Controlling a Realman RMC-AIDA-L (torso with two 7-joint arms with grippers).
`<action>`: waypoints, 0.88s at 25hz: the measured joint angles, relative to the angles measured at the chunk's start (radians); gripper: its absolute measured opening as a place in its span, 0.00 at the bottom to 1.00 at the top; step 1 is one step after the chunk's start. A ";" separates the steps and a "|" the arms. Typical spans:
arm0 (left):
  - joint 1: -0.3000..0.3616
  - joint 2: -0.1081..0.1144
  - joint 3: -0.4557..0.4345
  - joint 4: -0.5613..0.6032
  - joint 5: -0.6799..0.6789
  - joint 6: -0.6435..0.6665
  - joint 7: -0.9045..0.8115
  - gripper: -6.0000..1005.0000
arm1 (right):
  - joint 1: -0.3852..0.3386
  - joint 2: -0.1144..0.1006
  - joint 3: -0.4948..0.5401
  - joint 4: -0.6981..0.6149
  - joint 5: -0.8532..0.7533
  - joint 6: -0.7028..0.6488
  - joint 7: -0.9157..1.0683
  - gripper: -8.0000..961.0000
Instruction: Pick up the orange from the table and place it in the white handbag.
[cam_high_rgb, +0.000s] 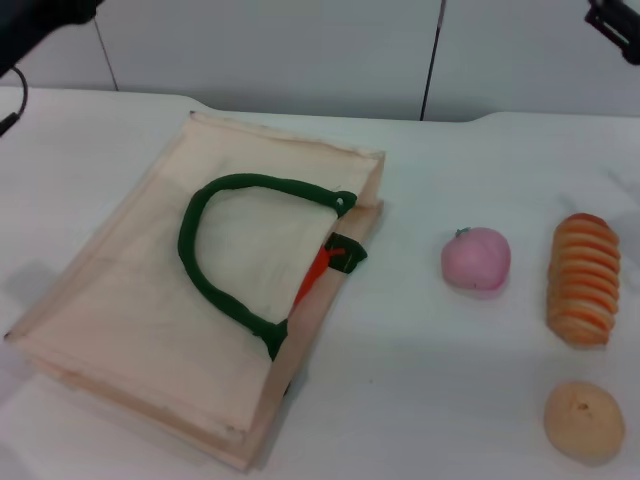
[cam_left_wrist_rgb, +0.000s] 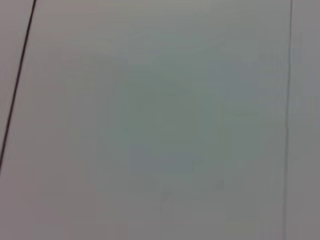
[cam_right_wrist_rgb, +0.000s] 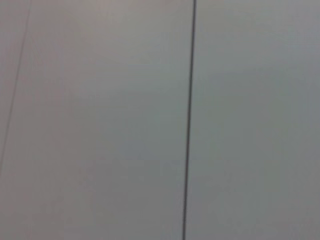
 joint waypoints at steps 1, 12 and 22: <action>0.004 0.000 0.000 0.020 -0.007 -0.018 0.037 0.72 | 0.001 0.000 0.000 0.020 0.016 0.003 -0.018 0.92; 0.072 -0.005 -0.001 0.340 -0.221 -0.161 0.531 0.72 | -0.001 0.001 0.056 0.197 0.204 0.007 -0.180 0.92; 0.136 -0.003 -0.001 0.598 -0.437 -0.171 0.891 0.72 | -0.004 0.000 0.151 0.240 0.223 0.003 -0.211 0.92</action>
